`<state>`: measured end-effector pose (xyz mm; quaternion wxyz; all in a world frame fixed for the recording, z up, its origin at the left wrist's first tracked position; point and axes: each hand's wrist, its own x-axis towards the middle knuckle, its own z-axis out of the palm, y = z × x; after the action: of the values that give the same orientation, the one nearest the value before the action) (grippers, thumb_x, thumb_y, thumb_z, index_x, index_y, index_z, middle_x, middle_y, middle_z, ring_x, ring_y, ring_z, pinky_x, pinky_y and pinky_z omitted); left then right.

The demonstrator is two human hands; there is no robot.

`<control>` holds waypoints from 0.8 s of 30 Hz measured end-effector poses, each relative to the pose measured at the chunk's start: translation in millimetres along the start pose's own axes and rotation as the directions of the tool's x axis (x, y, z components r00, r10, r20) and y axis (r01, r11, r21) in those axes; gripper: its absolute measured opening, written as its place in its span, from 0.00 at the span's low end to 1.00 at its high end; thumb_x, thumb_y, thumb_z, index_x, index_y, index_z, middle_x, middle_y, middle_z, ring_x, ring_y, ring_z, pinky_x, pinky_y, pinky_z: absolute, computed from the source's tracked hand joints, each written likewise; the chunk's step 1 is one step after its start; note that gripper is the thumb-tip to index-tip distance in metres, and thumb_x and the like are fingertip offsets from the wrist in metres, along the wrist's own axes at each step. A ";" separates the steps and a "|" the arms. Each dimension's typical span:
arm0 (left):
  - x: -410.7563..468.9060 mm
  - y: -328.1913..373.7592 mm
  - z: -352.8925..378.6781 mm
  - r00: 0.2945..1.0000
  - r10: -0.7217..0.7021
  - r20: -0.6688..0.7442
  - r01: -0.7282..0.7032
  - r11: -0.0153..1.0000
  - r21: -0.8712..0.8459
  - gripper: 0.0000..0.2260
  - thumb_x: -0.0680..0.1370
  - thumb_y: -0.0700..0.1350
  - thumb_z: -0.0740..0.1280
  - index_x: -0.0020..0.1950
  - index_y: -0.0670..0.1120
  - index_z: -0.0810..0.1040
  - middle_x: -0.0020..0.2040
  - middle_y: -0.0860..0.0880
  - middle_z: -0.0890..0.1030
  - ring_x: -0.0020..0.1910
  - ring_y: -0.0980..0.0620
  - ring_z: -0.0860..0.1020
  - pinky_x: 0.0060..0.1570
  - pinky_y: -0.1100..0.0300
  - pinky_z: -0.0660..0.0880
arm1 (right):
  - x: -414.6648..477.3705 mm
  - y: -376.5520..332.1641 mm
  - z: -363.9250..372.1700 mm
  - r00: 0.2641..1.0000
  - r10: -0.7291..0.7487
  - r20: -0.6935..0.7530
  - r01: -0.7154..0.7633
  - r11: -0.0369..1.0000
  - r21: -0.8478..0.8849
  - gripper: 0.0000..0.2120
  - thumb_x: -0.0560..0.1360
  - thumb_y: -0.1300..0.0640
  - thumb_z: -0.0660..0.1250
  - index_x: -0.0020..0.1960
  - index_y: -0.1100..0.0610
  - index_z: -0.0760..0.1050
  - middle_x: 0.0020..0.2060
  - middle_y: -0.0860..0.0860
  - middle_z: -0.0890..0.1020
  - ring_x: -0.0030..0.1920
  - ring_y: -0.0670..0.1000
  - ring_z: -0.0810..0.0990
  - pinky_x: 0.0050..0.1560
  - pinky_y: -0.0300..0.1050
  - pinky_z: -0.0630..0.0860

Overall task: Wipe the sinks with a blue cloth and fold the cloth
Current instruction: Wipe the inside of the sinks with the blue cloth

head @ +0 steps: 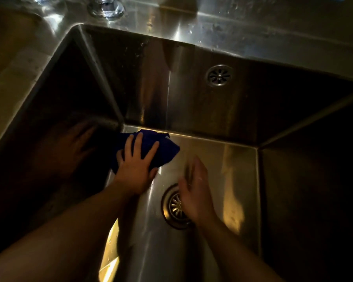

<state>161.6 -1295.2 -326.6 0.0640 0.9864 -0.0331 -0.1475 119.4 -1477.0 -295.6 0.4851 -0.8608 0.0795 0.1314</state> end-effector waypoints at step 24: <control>-52.2 -24.6 15.1 0.943 0.285 0.170 -0.307 0.944 0.121 0.27 0.78 0.60 0.57 0.74 0.68 0.49 0.77 0.44 0.34 0.74 0.38 0.31 0.71 0.35 0.43 | -16.8 89.0 -95.6 0.999 -0.030 -0.015 0.014 0.778 -0.629 0.29 0.78 0.52 0.61 0.75 0.59 0.57 0.73 0.62 0.60 0.72 0.62 0.61 0.69 0.58 0.65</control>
<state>108.5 -1268.3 -329.2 0.0107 0.9582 -0.1968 -0.2074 94.1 -1604.8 -315.7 0.1710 -0.9757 0.0270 0.1347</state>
